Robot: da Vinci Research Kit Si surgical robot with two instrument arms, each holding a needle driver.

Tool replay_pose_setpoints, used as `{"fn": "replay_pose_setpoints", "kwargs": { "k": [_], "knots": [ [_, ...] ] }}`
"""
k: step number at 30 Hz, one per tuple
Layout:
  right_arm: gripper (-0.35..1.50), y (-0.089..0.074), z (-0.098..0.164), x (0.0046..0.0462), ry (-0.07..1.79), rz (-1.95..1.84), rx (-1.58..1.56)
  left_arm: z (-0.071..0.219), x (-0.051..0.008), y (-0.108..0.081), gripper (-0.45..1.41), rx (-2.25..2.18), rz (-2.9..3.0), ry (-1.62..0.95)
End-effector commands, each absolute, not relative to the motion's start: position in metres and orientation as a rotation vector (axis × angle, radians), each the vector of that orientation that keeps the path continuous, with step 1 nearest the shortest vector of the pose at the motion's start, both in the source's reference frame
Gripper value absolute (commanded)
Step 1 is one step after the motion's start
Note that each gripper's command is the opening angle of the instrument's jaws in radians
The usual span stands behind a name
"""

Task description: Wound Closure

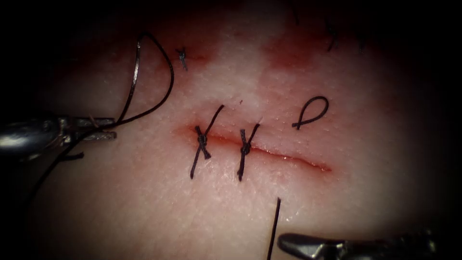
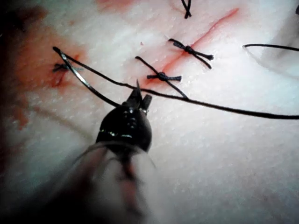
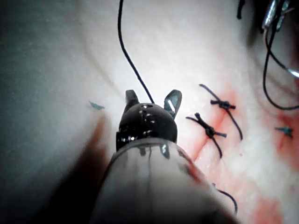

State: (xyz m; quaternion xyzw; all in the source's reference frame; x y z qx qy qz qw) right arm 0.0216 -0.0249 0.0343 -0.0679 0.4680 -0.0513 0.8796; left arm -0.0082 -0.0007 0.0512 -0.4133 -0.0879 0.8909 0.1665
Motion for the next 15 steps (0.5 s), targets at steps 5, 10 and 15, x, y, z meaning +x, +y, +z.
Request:
{"fn": "replay_pose_setpoints", "kwargs": {
  "k": [5,10,15],
  "knots": [
    [1.43,-0.0247,0.0391,0.023,0.967,-0.094,-0.183,0.0521,-0.009,-0.0012,-0.45,-1.178,2.538,-0.258],
    [1.34,-0.0247,0.0428,0.0238,0.944,-0.095,-0.211,0.0522,-0.0091,-0.0012,-0.45,-1.178,2.54,-0.261],
    [1.06,-0.0251,0.0449,0.0241,0.932,-0.1,-0.231,0.0522,-0.0091,-0.0012,-0.45,-1.178,2.54,-0.261]
  ]
}}
